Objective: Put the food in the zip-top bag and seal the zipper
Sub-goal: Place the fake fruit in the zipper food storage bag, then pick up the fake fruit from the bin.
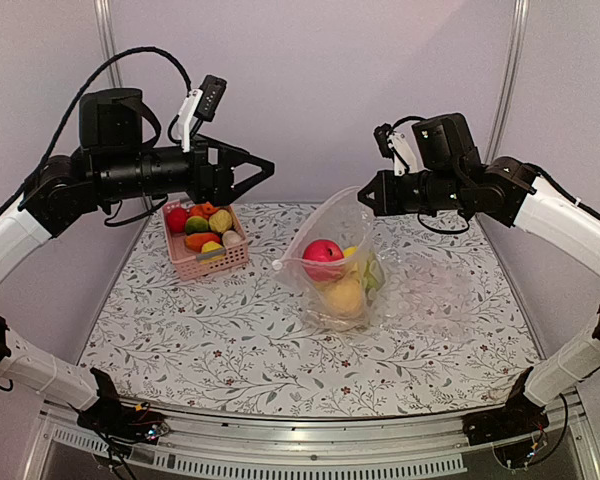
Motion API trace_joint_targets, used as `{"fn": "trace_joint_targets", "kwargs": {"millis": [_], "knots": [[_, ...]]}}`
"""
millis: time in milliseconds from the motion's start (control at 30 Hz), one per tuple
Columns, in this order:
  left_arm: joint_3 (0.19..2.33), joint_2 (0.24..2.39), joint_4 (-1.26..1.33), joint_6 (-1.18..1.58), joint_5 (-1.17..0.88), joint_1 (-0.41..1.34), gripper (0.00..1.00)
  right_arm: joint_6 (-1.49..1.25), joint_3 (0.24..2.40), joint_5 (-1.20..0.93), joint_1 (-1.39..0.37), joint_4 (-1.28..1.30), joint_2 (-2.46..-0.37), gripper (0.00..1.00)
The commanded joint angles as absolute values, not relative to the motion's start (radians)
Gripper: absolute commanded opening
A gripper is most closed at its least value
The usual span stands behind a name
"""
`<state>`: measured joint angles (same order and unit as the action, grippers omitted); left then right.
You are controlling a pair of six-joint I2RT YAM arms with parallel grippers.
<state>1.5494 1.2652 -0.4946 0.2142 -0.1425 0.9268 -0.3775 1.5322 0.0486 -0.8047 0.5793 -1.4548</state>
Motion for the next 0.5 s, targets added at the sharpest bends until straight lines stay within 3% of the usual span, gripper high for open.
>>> {"fn": "trace_joint_targets", "kwargs": {"millis": [0, 233, 467], "knots": [[1.509, 1.259, -0.569, 0.285, -0.127, 0.825, 0.87, -0.367, 1.546, 0.056, -0.803, 0.562, -1.452, 0.00], [1.446, 1.273, -0.636, 0.312, -0.094, 0.610, 0.90, -0.367, 1.547, 0.057, -0.804, 0.563, -1.453, 0.00], [1.378, 1.423, -0.617, 0.322, -0.123, 0.410, 0.88, -0.364, 1.547, 0.062, -0.804, 0.567, -1.453, 0.00]]}}
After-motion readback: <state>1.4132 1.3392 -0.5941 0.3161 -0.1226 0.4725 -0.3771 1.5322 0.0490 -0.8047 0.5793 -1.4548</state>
